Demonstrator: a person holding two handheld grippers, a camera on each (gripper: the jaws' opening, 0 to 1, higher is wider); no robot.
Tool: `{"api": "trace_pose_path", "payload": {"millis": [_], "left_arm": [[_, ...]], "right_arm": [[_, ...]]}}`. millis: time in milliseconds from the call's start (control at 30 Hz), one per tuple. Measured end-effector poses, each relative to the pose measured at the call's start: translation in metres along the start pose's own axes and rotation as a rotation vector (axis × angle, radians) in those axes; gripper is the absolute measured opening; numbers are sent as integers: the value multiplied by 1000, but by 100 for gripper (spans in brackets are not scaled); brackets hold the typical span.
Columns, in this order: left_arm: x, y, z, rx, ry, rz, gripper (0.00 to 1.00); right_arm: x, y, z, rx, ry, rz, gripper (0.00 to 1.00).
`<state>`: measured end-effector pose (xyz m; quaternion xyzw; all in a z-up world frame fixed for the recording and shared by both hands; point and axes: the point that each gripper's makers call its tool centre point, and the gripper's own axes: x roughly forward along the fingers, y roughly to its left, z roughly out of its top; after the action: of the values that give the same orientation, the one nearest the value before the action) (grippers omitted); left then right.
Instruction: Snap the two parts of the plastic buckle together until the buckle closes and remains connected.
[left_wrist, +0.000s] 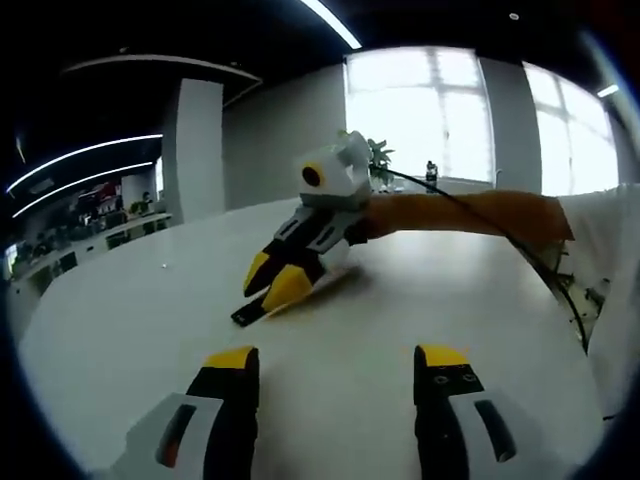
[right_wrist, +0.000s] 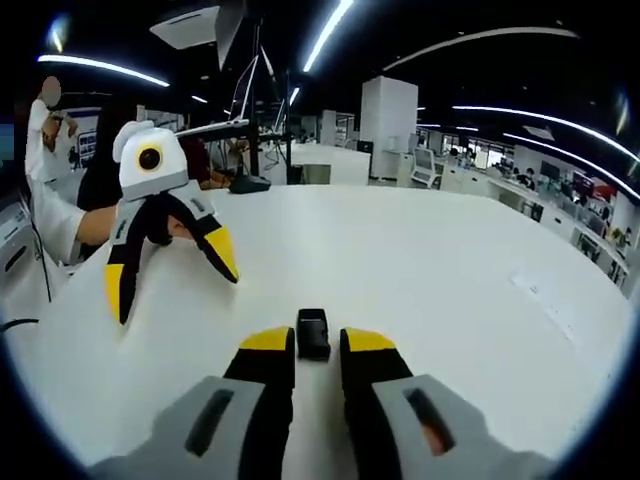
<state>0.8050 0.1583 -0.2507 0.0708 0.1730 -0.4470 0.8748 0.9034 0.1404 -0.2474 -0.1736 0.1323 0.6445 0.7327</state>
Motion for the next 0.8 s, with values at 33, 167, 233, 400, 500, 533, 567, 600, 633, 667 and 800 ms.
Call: {"api": "trace_pose_path", "payload": {"millis": [33,167,233,400,500,533,567,600,633,667,800], "left_arm": [[-1,1,1,-8,-7,3,63],[-3,5,2,-32,-26,18,63],[-4,6,2,-38,-30,26,63],[-5,9,2,-32,-42,57,63],[-7,9,4,-30,-53,67,63],[-7,9,5,-31,-57,67,63],[-8,9,5,-31,-57,66,63],[-8,9,5,-30,-58,68,63],[-9,9,5,-31,-59,72,63],[-10,10,5,-30,-60,78,63],[-15,12,7,-21,-65,101,63]], "right_arm": [[-2,0,0,1,-5,-3,17],[-7,-4,-2,26,-28,-32,20],[-10,-4,-4,33,-27,-45,22],[-17,-1,1,79,-102,-93,27],[-26,4,6,87,-133,-118,31],[-28,7,7,85,-139,-123,30],[-29,8,8,86,-140,-125,31],[-35,13,11,89,-148,-136,31],[-40,17,14,98,-163,-150,31],[-43,19,15,105,-169,-159,31],[-56,27,12,114,-157,-224,34]]}}
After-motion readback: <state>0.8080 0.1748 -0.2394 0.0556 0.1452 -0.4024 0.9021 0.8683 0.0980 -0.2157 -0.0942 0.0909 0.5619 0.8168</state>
